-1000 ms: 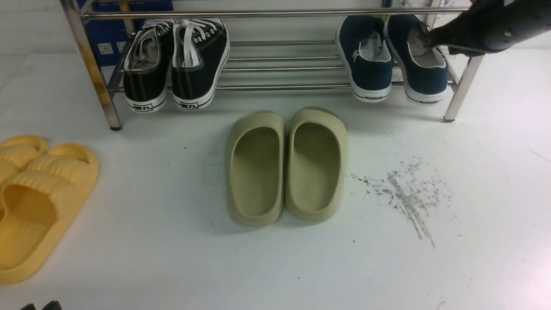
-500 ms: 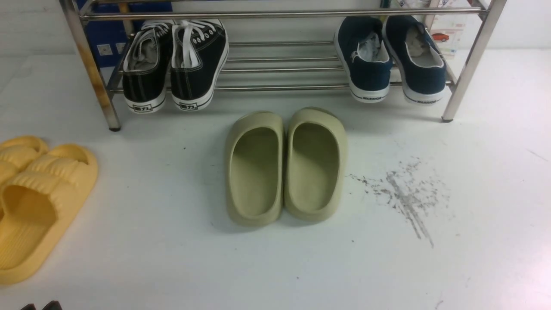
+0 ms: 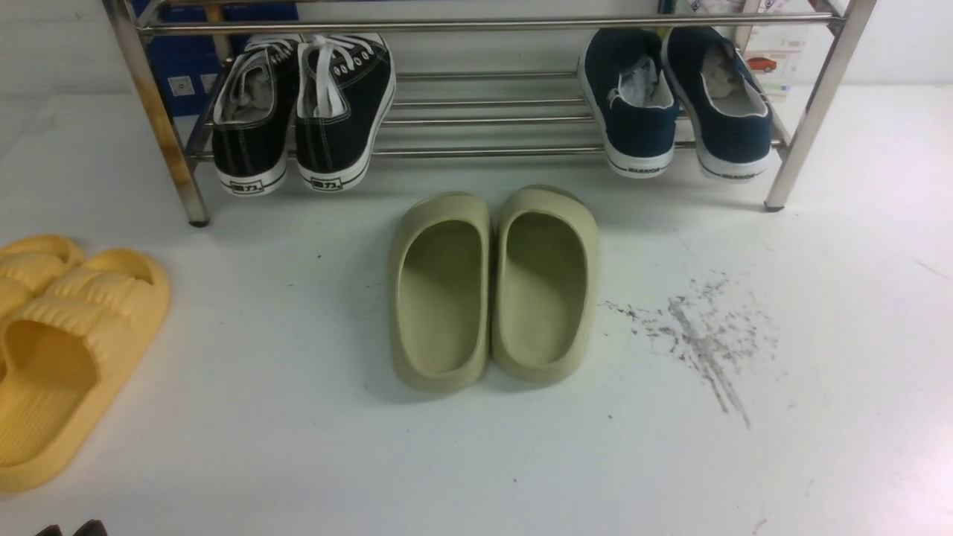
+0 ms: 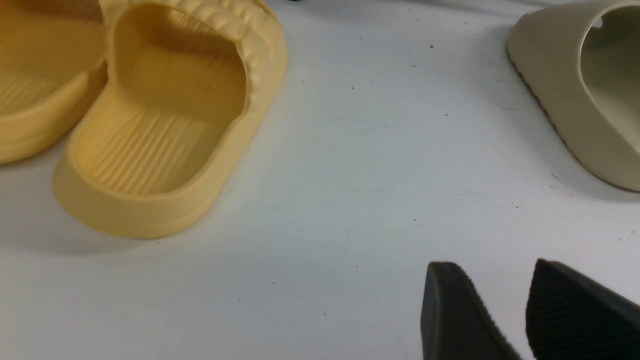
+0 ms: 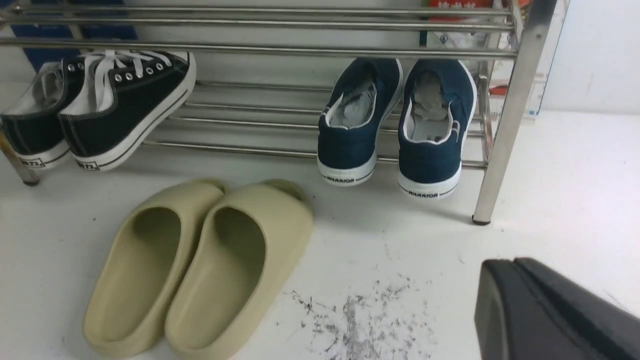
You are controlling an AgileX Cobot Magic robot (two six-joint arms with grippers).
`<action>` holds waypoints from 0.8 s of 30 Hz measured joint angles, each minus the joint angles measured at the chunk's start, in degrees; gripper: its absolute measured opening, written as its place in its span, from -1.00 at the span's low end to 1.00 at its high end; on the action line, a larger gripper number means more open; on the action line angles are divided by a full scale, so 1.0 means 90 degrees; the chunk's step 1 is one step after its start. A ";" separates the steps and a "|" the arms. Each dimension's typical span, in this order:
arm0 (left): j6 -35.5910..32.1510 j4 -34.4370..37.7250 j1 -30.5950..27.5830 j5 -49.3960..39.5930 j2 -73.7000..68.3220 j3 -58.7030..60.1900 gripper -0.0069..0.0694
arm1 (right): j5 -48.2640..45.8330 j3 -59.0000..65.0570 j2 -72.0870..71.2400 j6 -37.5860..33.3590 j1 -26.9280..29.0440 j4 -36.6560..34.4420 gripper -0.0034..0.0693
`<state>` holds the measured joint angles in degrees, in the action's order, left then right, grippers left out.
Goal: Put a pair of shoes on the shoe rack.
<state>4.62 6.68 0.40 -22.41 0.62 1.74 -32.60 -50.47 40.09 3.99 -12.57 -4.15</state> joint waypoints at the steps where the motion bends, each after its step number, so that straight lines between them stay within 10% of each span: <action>1: 0.0000 0.0000 0.0000 0.0000 0.0000 0.0000 -0.19 | -0.0049 0.0000 -0.0005 0.0000 0.0000 -0.0063 -0.83; 17: 0.0000 0.0000 0.0000 0.0000 0.0000 0.0000 -0.19 | 0.0344 0.0782 -0.0445 0.0000 -0.0015 0.0461 -0.92; 24: 0.0000 0.0000 0.0000 0.0000 0.0000 0.0000 -0.19 | 0.1768 0.2975 -0.1996 0.0000 0.1052 0.1054 -0.92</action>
<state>4.62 6.68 0.40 -22.41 0.62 1.74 -16.69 -23.69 22.12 3.99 -3.11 5.34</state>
